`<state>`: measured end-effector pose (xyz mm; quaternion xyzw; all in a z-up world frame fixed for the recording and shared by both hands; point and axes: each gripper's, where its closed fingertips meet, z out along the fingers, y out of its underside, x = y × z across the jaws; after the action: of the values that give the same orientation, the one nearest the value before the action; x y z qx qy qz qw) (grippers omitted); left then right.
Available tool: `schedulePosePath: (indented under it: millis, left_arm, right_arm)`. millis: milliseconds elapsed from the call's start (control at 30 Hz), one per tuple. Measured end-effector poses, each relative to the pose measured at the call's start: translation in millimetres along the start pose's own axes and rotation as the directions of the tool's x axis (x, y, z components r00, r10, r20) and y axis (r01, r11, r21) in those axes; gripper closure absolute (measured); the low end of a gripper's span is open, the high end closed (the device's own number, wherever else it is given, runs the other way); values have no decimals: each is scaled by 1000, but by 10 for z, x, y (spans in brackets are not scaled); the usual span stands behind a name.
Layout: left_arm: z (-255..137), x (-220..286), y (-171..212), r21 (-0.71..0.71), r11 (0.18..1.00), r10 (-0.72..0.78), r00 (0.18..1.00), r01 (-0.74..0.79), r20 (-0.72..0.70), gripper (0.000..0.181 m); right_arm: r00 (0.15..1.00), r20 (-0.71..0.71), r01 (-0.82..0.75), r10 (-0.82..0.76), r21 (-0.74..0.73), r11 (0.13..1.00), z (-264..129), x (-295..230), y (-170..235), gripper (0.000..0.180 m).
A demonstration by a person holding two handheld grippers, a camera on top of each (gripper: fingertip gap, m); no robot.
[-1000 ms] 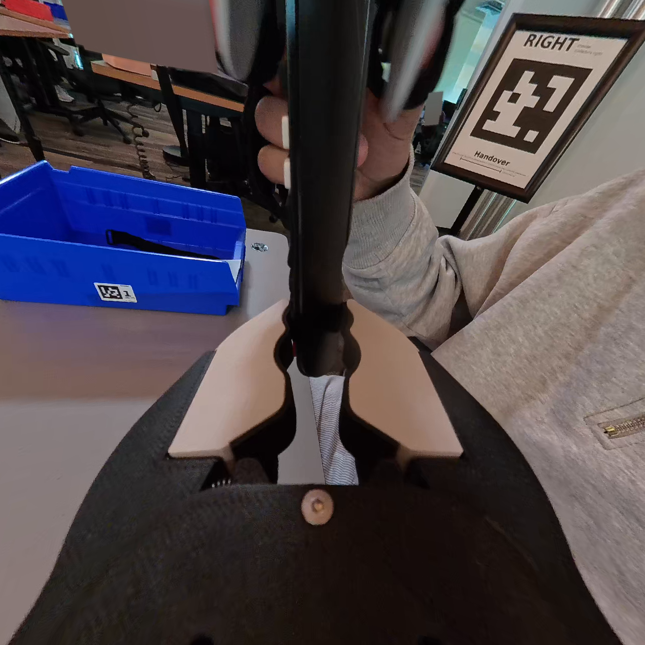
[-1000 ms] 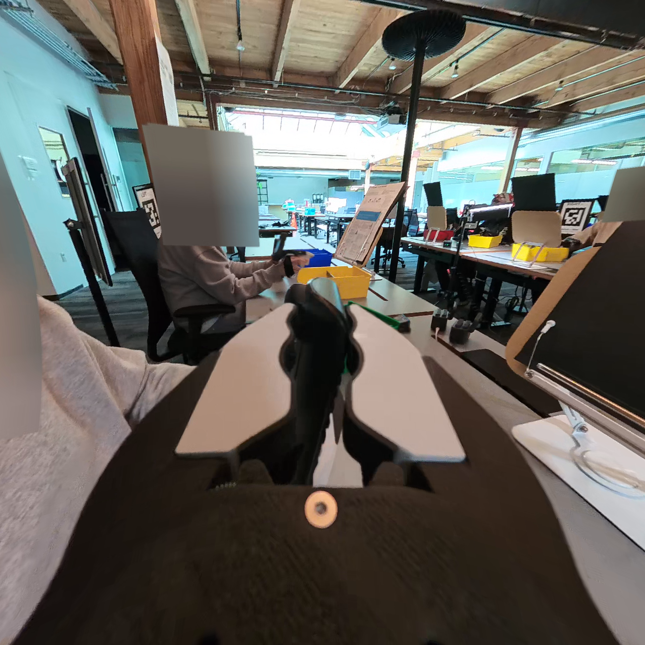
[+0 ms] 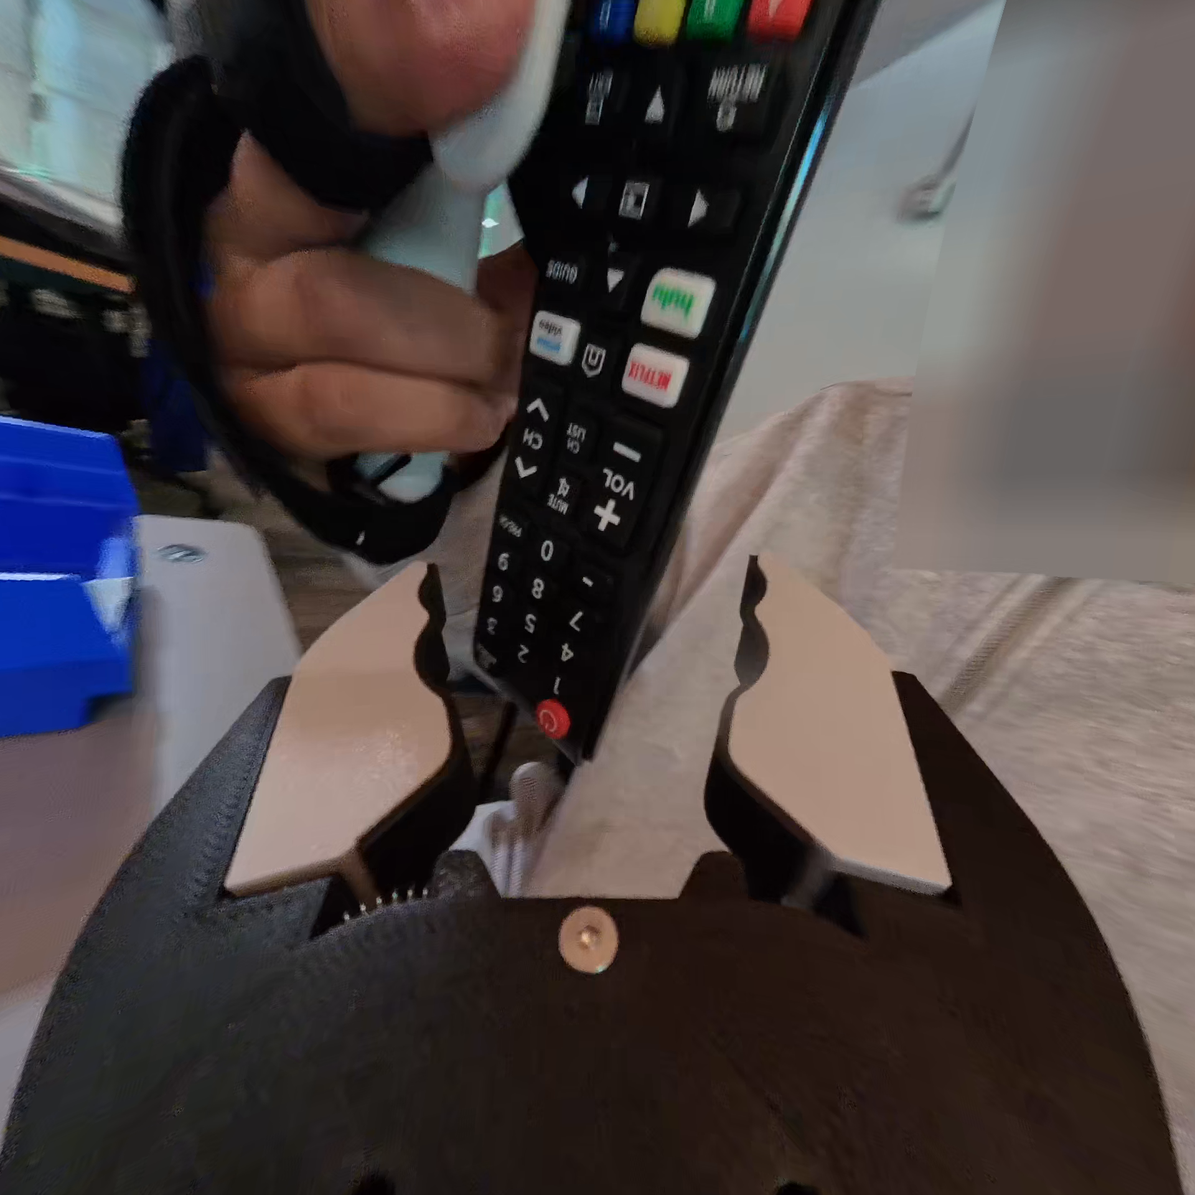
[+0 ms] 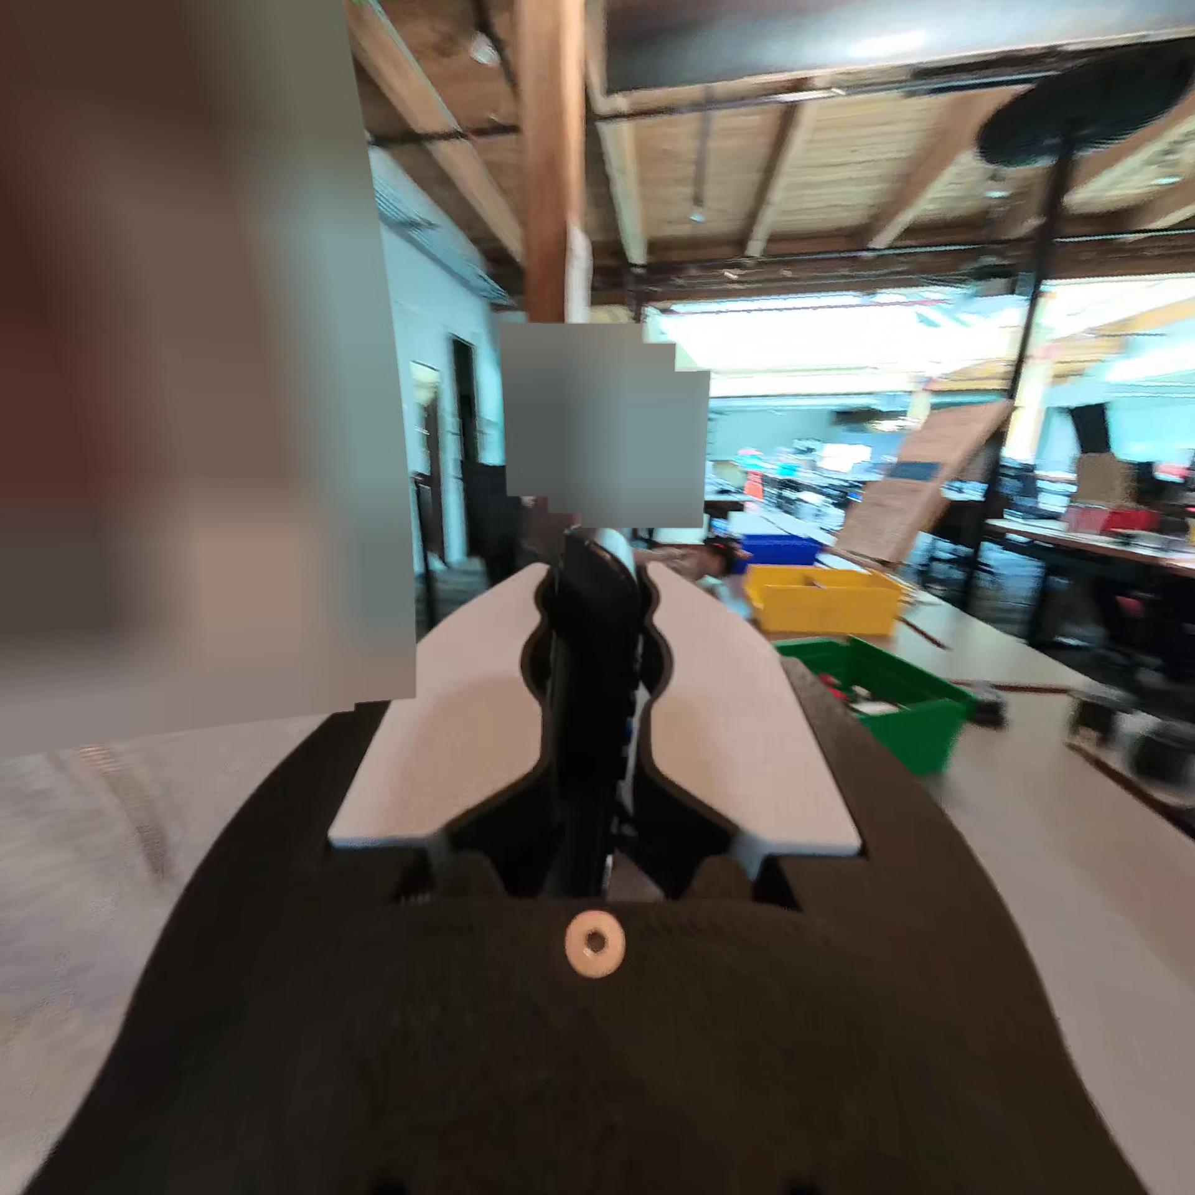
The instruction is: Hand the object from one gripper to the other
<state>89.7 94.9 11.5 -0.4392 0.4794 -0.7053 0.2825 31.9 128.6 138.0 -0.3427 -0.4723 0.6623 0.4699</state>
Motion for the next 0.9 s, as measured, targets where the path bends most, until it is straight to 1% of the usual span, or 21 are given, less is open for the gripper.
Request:
schedulePosePath:
  millis: [33, 133, 200, 267, 300, 333, 400, 467, 533, 600, 667, 733, 767, 833, 900]
  left_arm:
    - [-6, -93, 18, -14, 1000, 24, 998, -23, 65, 90]
    - [-134, -407, -52, 10, 996, 87, 955, -94, 285, 93]
    - [-281, -560, -146, 52, 989, 106, 906, -139, 409, 97]
    - [-480, -712, -254, 97, 977, 104, 825, -189, 556, 101]
    - [-590, -772, -305, 115, 968, 101, 771, -221, 629, 101]
    - [-700, -840, -329, 111, 962, 99, 701, -248, 706, 98]
    - [-800, -896, -328, 44, 954, 146, 588, -297, 795, 97]
    - [-761, -897, -311, -44, 944, 218, 520, -326, 826, 95]
    - [-745, -942, -279, -144, 937, 279, 437, -317, 855, 90]
    - [-753, -955, -287, -204, 925, 321, 369, -321, 872, 86]
    - [-750, -958, -291, -229, 921, 333, 336, -314, 881, 83]
    - [-754, -999, -245, -246, 930, 329, 323, -273, 887, 84]
    - [-758, -1019, -216, -248, 935, 323, 325, -253, 889, 86]
    - [-797, -1045, -187, -236, 942, 306, 324, -238, 895, 98]
    - [-832, -1050, -161, -211, 951, 281, 351, -224, 893, 125]
  right_arm:
    - [997, -66, 28, -30, -30, 999, -3, 68, 13, 156]
    - [960, -242, 116, -138, -99, 988, -35, 232, -8, 156]
    - [910, -372, 145, -183, -129, 981, -89, 364, -50, 156]
    - [826, -523, 156, -211, -147, 977, -200, 528, -94, 156]
    - [782, -582, 163, -223, -153, 975, -257, 591, -113, 156]
    - [741, -629, 174, -236, -159, 972, -311, 642, -128, 156]
    - [680, -691, 185, -245, -162, 969, -380, 712, -140, 156]
    - [642, -728, 183, -240, -159, 970, -407, 759, -125, 156]
    - [612, -749, 180, -255, -182, 967, -401, 796, -73, 156]
    - [571, -770, 189, -285, -214, 958, -385, 825, -19, 157]
    - [514, -799, 210, -314, -238, 948, -366, 852, 15, 156]
    - [450, -828, 216, -334, -262, 941, -345, 879, 58, 156]
    - [418, -841, 210, -344, -279, 937, -334, 896, 91, 156]
    - [376, -852, 206, -364, -306, 929, -299, 908, 149, 156]
    - [368, -849, 216, -378, -318, 923, -251, 893, 178, 156]
